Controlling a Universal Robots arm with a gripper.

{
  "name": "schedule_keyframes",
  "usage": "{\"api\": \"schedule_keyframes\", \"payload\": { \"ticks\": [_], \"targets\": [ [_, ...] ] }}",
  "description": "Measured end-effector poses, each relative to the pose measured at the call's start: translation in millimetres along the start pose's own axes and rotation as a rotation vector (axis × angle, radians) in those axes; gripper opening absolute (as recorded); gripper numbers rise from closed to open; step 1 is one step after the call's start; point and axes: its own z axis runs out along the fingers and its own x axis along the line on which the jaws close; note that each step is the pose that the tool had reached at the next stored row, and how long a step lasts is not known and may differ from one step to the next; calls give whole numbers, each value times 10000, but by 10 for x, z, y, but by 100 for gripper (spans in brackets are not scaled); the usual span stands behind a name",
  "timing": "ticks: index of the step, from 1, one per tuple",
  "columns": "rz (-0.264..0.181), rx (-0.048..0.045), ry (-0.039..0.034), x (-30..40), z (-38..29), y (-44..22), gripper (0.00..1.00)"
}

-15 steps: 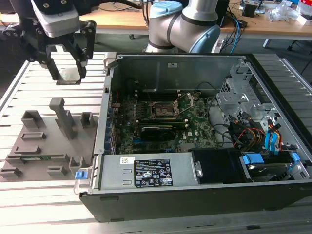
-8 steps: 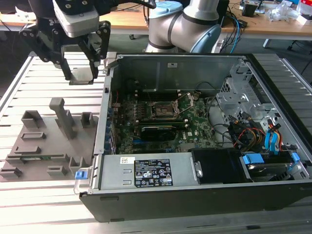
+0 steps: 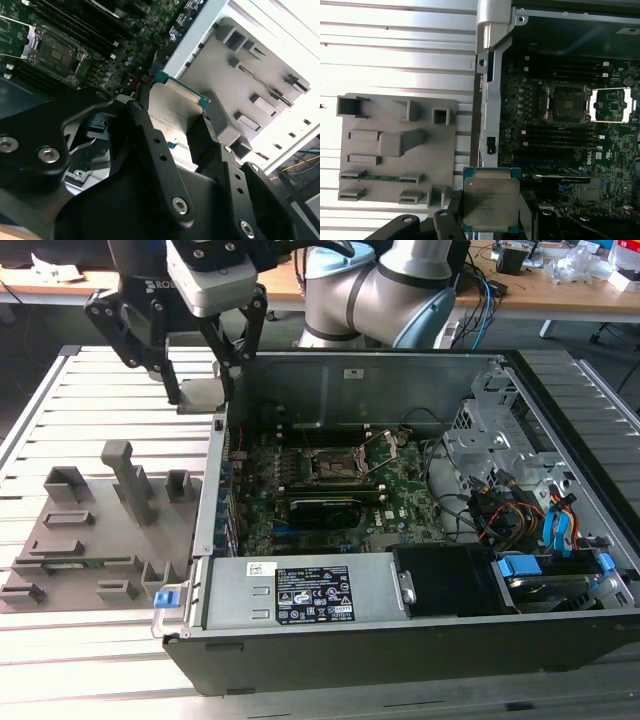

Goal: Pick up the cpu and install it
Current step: 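Pick up the cpu and move it towards the insertion slot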

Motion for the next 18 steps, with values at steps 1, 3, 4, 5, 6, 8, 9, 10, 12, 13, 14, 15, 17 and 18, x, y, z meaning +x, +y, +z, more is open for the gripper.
{"api": "schedule_keyframes", "payload": {
  "ticks": [1, 3, 4, 5, 6, 8, 9, 10, 12, 13, 14, 15, 17, 18],
  "targets": [
    [1, 1, 0, -34, 1, -1, 54],
    [-1, 6, 1, -134, 4, -7, 54],
    [0, 8, 2, -168, 5, -9, 54],
    [1, 10, 1, -215, 6, -11, 54],
    [0, 12, 1, -259, 8, -13, 54],
    [-1, 17, 1, -344, 10, -18, 54],
    [1, 20, 1, -413, 13, -21, 54],
    [-1, 25, 2, -461, 14, -24, 54],
    [0, 29, 2, -516, 16, -26, 54],
    [0, 34, 2, -574, 17, -29, 54],
    [-1, 37, 2, -608, 18, -31, 54],
    [-2, 40, 3, -644, 19, -33, 54],
    [-1, 47, 2, -716, 22, -36, 54],
    [-1, 50, 2, -750, 23, -38, 54]
  ]
}}
